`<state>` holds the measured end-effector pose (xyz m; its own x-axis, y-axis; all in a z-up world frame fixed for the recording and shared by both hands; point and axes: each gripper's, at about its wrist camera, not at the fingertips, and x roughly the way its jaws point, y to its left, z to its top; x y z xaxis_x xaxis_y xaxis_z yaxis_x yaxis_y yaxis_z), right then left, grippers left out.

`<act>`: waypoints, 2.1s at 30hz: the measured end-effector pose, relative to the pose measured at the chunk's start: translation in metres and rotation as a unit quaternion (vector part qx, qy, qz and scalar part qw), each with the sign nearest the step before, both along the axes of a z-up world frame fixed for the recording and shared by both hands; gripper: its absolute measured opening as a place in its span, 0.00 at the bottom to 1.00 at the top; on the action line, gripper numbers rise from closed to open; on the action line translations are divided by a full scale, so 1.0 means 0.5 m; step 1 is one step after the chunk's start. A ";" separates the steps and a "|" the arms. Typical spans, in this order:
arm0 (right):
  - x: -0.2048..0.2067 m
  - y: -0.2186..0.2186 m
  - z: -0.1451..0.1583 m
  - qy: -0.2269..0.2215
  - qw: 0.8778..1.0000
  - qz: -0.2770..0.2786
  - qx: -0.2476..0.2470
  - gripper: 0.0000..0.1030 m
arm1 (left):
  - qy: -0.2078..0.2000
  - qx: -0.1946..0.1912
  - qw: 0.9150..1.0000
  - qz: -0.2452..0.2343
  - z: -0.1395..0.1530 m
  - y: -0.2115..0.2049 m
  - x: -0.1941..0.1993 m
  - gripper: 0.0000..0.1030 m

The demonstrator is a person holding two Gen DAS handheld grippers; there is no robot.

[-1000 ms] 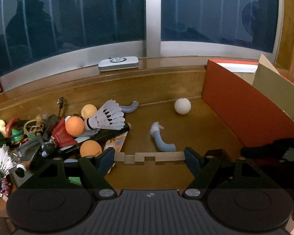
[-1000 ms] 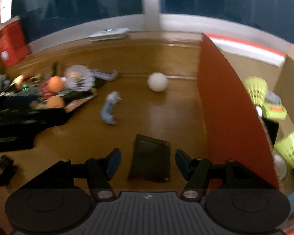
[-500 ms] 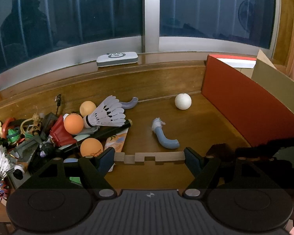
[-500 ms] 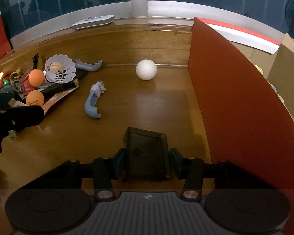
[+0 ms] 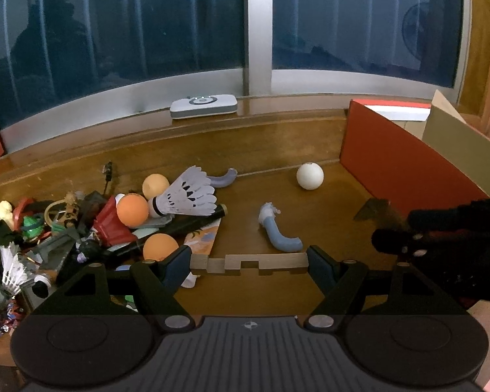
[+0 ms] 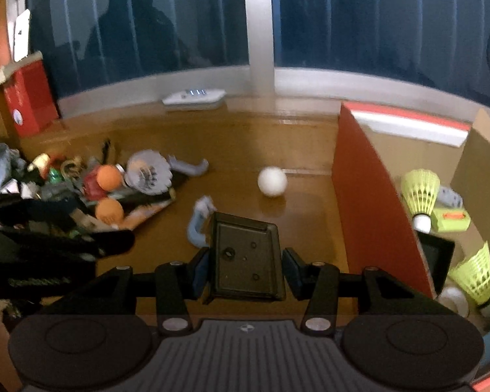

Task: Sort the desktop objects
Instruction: 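Lift and carry the dark case and wooden strip toward the cardboard box with both tools, then lower the dark case and wooden strip into the cardboard box with both tools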

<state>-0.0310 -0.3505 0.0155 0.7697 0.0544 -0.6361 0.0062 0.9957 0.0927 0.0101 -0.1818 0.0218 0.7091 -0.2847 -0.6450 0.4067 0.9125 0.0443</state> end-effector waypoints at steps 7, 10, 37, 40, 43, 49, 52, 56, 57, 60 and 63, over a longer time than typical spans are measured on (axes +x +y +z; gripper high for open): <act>-0.017 -0.008 0.040 -0.024 1.000 0.010 0.001 0.48 | -0.011 -0.002 1.000 -0.001 0.012 -0.006 -0.003 0.73; -0.025 -0.012 0.054 -0.033 0.999 0.013 0.002 0.48 | -0.019 -0.001 1.000 -0.005 0.019 -0.014 -0.004 0.73; -0.074 -0.064 0.116 -0.076 0.997 0.021 0.011 0.48 | -0.043 -0.006 0.999 -0.015 0.045 -0.074 -0.019 0.74; -0.076 -0.069 0.120 -0.079 0.997 0.023 0.011 0.48 | -0.043 -0.007 0.999 -0.014 0.046 -0.080 -0.022 0.74; -0.079 -0.075 0.122 -0.080 0.996 0.024 0.012 0.48 | -0.043 -0.009 0.999 -0.013 0.047 -0.084 -0.024 0.74; -0.086 -0.086 0.132 -0.087 0.996 0.023 0.011 0.48 | -0.050 -0.011 0.999 -0.016 0.055 -0.099 -0.028 0.74; -0.091 -0.095 0.138 -0.091 0.996 0.021 0.012 0.48 | -0.052 -0.013 0.998 -0.020 0.060 -0.110 -0.030 0.74; -0.098 -0.108 0.142 -0.094 0.995 0.017 0.012 0.48 | -0.053 -0.018 0.998 -0.027 0.065 -0.127 -0.030 0.74; -0.099 -0.111 0.142 -0.094 0.995 0.015 0.012 0.48 | -0.054 -0.019 0.998 -0.028 0.066 -0.132 -0.030 0.74; -0.105 -0.125 0.143 -0.096 0.995 0.009 0.013 0.48 | -0.056 -0.020 0.998 -0.034 0.068 -0.148 -0.032 0.74; -0.112 -0.139 0.144 -0.098 0.995 0.004 0.013 0.48 | -0.057 -0.022 0.997 -0.040 0.069 -0.164 -0.035 0.74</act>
